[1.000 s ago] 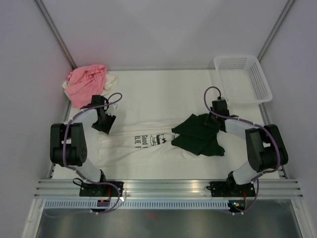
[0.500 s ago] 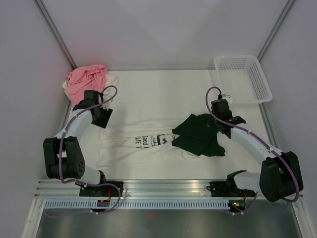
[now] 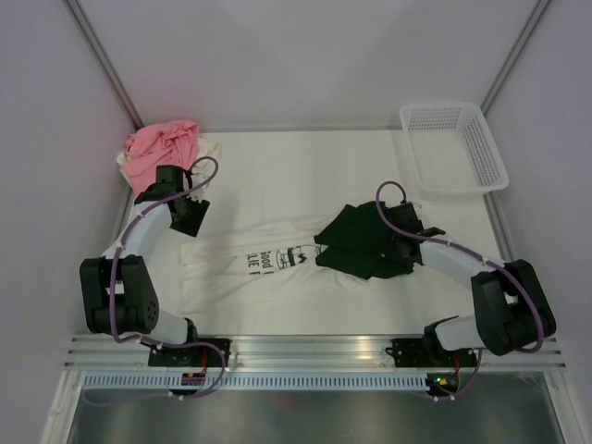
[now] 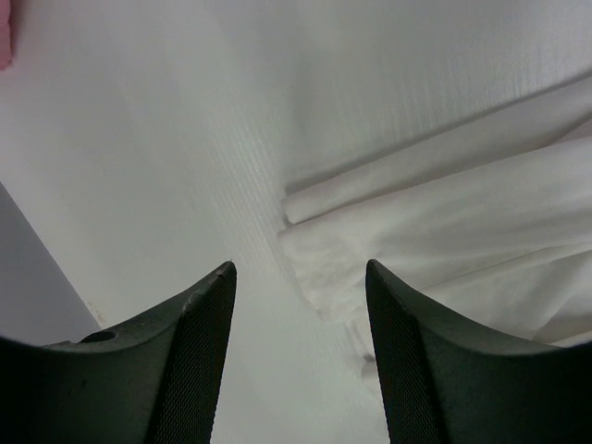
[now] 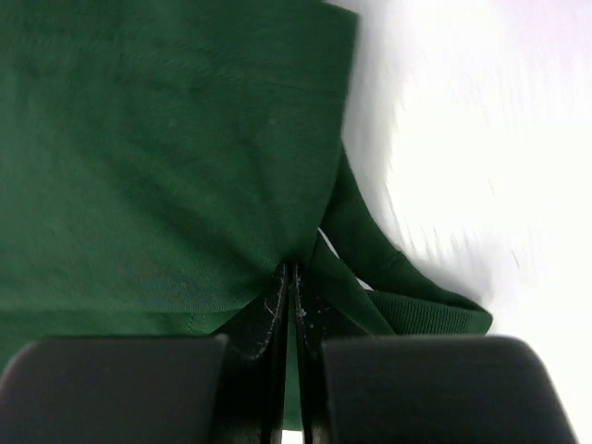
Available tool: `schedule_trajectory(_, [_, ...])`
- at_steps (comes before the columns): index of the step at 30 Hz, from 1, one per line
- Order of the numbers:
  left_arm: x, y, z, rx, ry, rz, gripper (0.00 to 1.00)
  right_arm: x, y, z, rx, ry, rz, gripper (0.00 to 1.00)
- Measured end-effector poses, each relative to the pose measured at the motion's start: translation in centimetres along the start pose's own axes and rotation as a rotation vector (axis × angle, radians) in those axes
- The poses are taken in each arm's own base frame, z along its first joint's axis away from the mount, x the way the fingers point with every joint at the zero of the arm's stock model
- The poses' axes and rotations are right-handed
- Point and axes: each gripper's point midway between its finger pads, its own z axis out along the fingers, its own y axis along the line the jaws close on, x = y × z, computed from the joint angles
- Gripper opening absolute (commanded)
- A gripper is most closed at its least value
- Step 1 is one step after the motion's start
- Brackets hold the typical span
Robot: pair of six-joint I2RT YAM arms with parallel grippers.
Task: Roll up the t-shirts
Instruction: Fold the tshirt
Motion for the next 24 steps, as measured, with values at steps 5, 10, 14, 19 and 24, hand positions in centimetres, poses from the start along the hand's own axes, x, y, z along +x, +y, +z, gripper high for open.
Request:
schedule_trajectory(5, [-0.1, 0.5, -0.6, -0.028, -0.01, 0.0, 0.66, -4.8, 2.8, 2.8, -0.018, -0.043, 0.016, 0.07])
schedule_trajectory(10, [-0.2, 1.1, -1.6, -0.062, -0.027, -0.002, 0.66, -11.7, 7.6, 6.9, -0.038, -0.08, -0.031, 0.06])
schedule_trajectory(14, [0.6, 1.1, -1.5, -0.065, -0.01, -0.004, 0.67, -18.2, 13.5, 10.7, -0.114, -0.134, -0.067, 0.07])
schedule_trajectory(19, [2.7, 0.2, -0.7, -0.046, 0.04, 0.0, 0.68, -21.8, 16.5, 10.2, -0.152, -0.191, -0.107, 0.13])
schedule_trajectory(24, [5.6, -0.5, 0.6, -0.029, 0.124, 0.009, 0.68, -22.5, 16.0, 6.3, -0.156, -0.247, -0.127, 0.26])
